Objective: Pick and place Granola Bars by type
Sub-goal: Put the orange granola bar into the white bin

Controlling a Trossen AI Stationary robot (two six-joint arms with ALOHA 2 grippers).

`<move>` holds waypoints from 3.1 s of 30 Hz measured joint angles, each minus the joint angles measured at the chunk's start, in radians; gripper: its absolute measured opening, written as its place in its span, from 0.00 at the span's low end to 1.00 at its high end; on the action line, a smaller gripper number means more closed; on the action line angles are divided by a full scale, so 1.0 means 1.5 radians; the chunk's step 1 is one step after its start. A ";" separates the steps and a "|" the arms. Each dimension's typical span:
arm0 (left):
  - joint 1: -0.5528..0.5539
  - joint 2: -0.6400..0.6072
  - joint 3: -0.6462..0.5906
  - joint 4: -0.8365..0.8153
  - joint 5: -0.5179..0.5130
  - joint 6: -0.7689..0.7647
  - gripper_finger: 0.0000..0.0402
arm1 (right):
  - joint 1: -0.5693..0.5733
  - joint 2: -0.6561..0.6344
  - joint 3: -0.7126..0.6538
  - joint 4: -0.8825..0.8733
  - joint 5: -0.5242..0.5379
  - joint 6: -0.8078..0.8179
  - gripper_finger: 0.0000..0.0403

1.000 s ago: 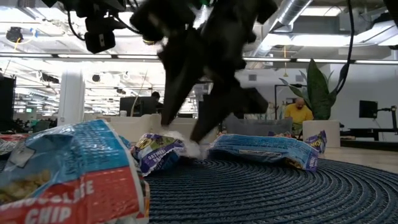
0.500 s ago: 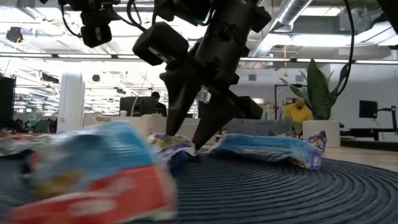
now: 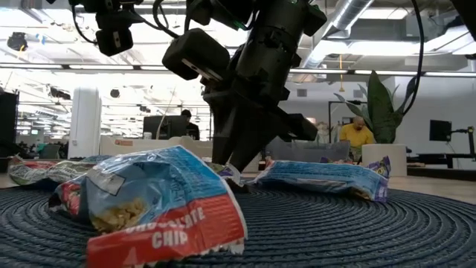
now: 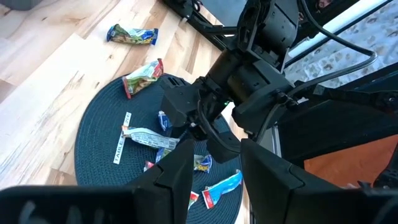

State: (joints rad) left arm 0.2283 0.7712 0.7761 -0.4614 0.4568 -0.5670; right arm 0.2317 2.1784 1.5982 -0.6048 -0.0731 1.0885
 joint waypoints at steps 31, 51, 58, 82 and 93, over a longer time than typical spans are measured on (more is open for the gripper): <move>0.000 0.000 0.000 -0.035 -0.071 -0.071 0.31 | -0.053 0.001 0.356 -0.270 0.177 -0.183 0.00; 0.030 0.017 0.001 0.057 -0.183 -0.167 0.63 | -0.078 0.001 0.476 -0.289 0.205 -0.263 0.00; 0.030 0.089 0.001 0.169 -0.129 -0.164 0.65 | -0.081 0.001 0.478 -0.270 0.199 -0.278 0.00; 0.030 0.098 0.001 0.195 -0.102 -0.155 0.21 | -0.085 0.001 0.478 -0.271 0.205 -0.279 0.00; 0.030 0.098 0.001 0.196 -0.102 -0.151 0.08 | -0.085 0.001 0.478 -0.266 0.205 -0.279 0.00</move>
State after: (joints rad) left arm 0.2729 0.9188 0.7769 -0.1677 0.3031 -0.7940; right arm 0.1037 2.1803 2.3146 -1.0033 0.2338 0.6705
